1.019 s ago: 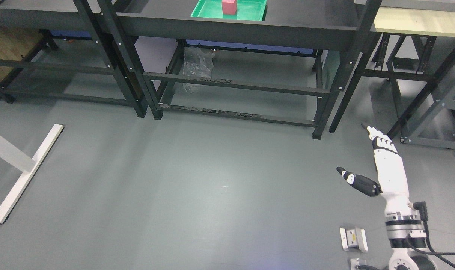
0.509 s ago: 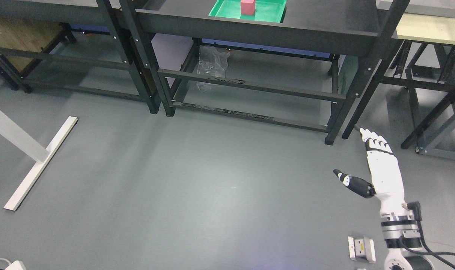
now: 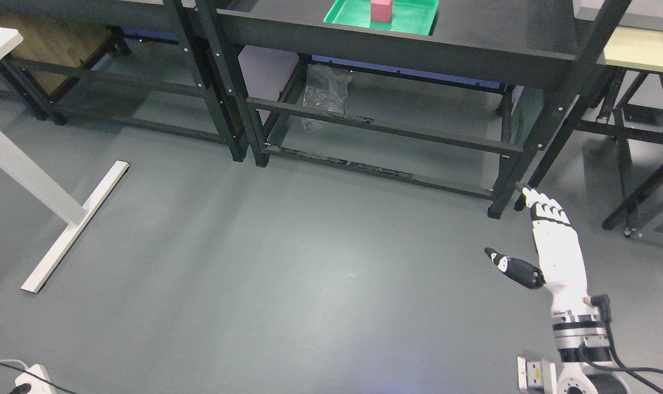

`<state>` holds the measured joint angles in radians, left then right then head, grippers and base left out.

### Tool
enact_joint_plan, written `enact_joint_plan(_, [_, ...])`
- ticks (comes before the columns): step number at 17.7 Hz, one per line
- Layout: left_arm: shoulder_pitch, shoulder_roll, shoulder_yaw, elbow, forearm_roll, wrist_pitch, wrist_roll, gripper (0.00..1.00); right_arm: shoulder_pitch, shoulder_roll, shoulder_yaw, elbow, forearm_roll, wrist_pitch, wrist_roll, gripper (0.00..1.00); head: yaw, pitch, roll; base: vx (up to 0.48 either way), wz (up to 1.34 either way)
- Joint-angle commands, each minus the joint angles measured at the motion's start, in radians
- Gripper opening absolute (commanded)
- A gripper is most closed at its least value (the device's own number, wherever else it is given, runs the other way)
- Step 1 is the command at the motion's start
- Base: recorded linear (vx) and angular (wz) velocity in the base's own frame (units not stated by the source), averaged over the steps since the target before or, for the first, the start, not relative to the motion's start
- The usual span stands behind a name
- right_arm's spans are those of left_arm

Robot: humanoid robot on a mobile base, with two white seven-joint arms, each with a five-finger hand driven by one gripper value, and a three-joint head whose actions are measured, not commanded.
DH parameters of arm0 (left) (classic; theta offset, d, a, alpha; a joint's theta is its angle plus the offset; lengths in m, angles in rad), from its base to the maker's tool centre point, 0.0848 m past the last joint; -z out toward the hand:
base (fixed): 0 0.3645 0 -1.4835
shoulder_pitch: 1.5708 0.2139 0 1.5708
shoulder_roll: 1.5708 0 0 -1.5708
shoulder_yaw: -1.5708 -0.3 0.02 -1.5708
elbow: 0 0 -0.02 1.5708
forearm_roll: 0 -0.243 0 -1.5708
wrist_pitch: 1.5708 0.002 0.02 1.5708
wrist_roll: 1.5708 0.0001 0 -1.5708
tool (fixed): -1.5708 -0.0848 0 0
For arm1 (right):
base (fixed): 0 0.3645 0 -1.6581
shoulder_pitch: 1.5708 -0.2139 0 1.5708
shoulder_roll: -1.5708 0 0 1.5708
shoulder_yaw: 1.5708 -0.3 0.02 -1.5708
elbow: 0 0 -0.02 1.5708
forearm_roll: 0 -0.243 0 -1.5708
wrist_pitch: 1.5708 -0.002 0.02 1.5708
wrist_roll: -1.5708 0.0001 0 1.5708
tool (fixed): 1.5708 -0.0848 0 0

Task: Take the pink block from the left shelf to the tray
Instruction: 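Approach the green tray on the shelf, right hand forward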

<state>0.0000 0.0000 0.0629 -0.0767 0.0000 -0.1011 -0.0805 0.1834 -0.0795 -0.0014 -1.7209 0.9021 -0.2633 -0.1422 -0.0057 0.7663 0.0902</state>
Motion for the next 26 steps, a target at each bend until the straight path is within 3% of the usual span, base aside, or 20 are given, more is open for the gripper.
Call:
enact_joint_plan(1, [0.009, 0.017, 0.0, 0.0, -0.002, 0.0, 0.001, 1.0, 0.001, 0.007, -0.003, 0.0, 0.001, -0.001, 0.0, 0.98, 0.0, 0.0, 0.0, 0.055, 0.26])
enact_joint_plan(21, [0.009, 0.017, 0.0, 0.0, -0.002, 0.0, 0.001, 1.0, -0.002, 0.013, 0.0, 0.0, -0.008, -0.001, 0.0, 0.98, 0.0, 0.0, 0.0, 0.212, 0.09])
enact_joint_plan(26, [0.009, 0.017, 0.0, 0.0, -0.002, 0.001, 0.001, 1.0, -0.004, 0.015, 0.0, 0.0, -0.086, -0.001, 0.0, 0.98, 0.0, 0.0, 0.0, 0.318, 0.02])
